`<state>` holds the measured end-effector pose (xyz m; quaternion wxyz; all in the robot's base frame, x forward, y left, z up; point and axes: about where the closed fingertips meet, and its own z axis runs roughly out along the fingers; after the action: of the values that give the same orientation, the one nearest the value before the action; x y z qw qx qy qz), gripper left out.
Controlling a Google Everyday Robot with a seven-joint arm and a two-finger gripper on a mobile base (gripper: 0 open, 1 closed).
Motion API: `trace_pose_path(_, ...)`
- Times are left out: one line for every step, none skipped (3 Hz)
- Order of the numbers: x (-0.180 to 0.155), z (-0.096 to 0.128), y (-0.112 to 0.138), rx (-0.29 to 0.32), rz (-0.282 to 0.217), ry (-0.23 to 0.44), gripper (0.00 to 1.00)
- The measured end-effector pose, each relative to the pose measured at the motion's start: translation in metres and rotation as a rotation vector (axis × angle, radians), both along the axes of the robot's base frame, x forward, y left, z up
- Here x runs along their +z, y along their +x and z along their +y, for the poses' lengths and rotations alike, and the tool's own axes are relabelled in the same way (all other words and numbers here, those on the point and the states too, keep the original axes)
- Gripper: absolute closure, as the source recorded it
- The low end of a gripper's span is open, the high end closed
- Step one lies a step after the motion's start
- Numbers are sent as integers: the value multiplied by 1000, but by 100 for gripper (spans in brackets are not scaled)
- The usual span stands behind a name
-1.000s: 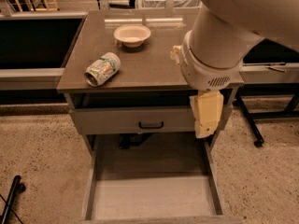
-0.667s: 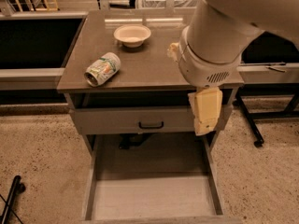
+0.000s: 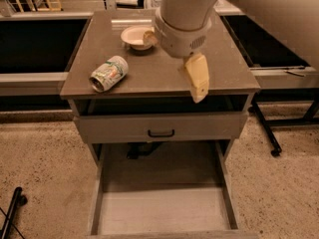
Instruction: Place 7up can into middle drawer
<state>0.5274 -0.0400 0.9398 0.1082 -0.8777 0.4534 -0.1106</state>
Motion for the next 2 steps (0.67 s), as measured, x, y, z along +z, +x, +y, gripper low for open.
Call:
trace_pose_path(-26,26,56,141,-31,-128,0)
trace_pose_path(-58,36,96,207,-43,-244,0)
